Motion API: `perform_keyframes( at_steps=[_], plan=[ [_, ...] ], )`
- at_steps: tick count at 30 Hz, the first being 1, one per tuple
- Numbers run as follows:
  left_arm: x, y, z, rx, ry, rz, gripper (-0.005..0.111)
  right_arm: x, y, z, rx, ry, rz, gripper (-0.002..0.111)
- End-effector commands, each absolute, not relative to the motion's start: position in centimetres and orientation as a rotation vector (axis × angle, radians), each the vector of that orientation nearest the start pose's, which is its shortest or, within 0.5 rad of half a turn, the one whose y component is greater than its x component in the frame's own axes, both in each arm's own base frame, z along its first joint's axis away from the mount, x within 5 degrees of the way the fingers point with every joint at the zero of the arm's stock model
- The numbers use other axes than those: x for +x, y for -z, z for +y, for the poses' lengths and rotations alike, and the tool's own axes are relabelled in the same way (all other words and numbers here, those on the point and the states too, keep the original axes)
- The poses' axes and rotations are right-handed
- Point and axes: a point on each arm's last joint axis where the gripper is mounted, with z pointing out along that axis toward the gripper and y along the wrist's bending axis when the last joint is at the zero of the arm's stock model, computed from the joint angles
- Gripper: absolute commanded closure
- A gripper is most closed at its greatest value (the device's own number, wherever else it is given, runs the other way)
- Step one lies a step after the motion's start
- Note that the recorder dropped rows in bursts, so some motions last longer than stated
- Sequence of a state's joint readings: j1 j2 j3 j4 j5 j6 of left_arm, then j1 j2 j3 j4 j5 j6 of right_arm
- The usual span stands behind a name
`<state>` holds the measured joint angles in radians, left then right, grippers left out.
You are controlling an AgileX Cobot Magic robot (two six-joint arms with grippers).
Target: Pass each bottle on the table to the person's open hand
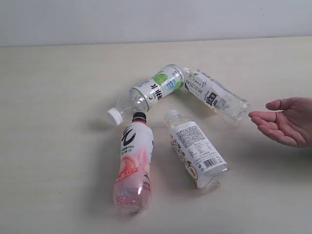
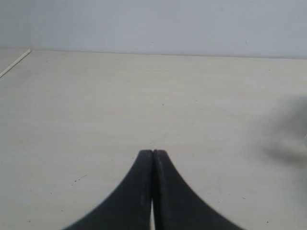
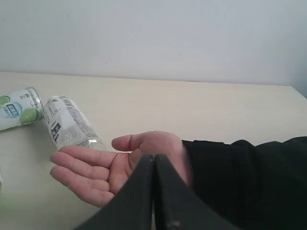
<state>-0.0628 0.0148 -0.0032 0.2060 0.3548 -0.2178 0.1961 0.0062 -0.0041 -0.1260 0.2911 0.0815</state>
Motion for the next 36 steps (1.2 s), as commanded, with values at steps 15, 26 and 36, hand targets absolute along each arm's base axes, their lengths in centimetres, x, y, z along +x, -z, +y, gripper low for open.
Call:
perform_keyframes(
  at_steps=[15, 26, 36],
  plan=[
    [5.4, -18.2, 0.3, -0.014, -0.007, 1.831, 0.107, 5.4, -18.8, 0.7, -0.185, -0.080, 1.757, 0.108],
    [5.7, -20.6, -0.2, 0.028, 0.036, 1.561, 0.107, 5.4, -18.8, 0.7, -0.185, -0.080, 1.757, 0.108],
    [5.0, -23.9, -0.8, -0.254, 0.567, 1.191, 0.107, 5.4, -18.8, 0.7, -0.185, -0.080, 1.757, 0.108]
  ],
)
